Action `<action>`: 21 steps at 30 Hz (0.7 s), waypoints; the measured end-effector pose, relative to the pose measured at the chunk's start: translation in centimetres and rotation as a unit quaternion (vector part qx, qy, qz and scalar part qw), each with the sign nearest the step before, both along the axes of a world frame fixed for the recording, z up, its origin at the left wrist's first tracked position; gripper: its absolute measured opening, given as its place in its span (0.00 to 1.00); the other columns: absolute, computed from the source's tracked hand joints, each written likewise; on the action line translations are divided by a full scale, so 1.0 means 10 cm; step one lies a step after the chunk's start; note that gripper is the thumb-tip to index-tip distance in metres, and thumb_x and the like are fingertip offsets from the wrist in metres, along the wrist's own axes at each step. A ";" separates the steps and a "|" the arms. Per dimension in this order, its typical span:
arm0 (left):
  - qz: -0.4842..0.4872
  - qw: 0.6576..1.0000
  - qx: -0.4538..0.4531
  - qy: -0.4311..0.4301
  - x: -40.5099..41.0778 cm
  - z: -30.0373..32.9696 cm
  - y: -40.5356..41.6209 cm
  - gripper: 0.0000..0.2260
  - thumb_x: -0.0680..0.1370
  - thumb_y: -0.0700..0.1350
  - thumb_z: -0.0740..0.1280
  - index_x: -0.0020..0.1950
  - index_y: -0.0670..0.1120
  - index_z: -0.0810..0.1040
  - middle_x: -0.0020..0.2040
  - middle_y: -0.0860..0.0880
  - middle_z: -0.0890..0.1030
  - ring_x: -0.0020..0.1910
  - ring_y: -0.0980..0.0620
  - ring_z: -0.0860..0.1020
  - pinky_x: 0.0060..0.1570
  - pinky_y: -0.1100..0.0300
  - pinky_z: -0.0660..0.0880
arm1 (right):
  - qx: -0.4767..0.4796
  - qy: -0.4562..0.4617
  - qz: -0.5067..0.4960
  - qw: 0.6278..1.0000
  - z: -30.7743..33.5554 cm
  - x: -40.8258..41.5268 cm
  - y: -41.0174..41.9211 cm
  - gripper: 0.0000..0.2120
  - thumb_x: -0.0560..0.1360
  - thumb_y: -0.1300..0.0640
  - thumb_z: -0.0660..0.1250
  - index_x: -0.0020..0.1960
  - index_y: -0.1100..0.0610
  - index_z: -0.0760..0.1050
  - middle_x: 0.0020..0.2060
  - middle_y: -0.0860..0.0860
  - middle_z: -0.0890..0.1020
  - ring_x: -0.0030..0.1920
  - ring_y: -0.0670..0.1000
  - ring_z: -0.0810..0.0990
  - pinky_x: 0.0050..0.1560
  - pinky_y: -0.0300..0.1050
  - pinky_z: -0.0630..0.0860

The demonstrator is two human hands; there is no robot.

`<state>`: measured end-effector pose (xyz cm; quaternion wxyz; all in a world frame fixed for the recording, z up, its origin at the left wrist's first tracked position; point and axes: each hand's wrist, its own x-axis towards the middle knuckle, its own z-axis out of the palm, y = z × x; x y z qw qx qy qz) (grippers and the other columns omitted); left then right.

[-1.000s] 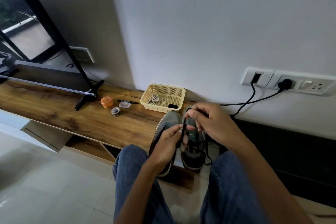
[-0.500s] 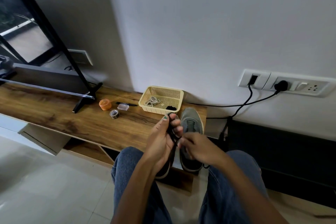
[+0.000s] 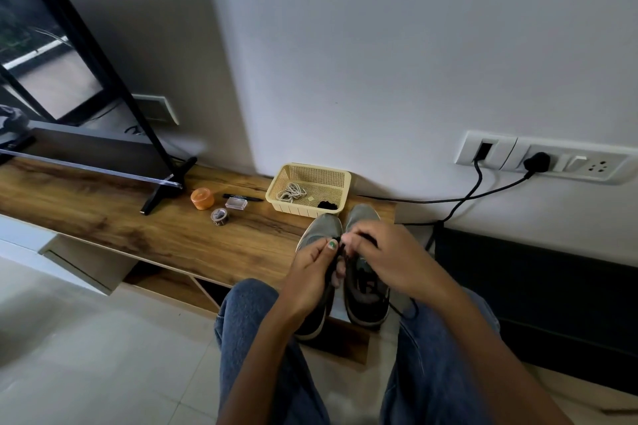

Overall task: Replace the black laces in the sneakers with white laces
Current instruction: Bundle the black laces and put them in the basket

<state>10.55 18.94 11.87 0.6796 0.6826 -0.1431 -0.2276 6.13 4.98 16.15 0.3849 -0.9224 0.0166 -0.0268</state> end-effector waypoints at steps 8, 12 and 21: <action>-0.082 0.972 -0.137 0.170 -0.02 0.05 -0.01 0.19 0.84 0.45 0.52 0.46 0.43 0.81 0.26 0.53 0.62 0.21 0.60 0.59 0.24 0.68 0.61 | 0.065 -0.060 -0.110 0.990 -0.22 0.16 -0.14 0.15 0.79 0.49 0.61 0.41 0.59 0.75 0.32 0.52 0.75 0.33 0.48 0.72 0.36 0.45 0.65; -0.048 0.933 -0.266 0.238 0.02 0.10 0.00 0.16 0.79 0.46 0.57 0.55 0.42 0.83 0.28 0.53 0.61 0.24 0.60 0.60 0.28 0.67 0.65 | 0.061 0.011 -0.085 0.994 -0.37 0.09 -0.02 0.18 0.82 0.49 0.54 0.43 0.60 0.74 0.35 0.52 0.76 0.35 0.48 0.73 0.36 0.41 0.65; 0.073 0.974 -0.168 0.134 0.10 0.06 0.01 0.11 0.83 0.42 0.55 0.59 0.45 0.75 0.35 0.52 0.77 0.35 0.57 0.76 0.30 0.65 0.74 | 0.036 0.159 0.106 0.981 -0.31 -0.02 0.26 0.15 0.83 0.54 0.54 0.41 0.52 0.73 0.38 0.45 0.77 0.41 0.46 0.77 0.43 0.39 0.70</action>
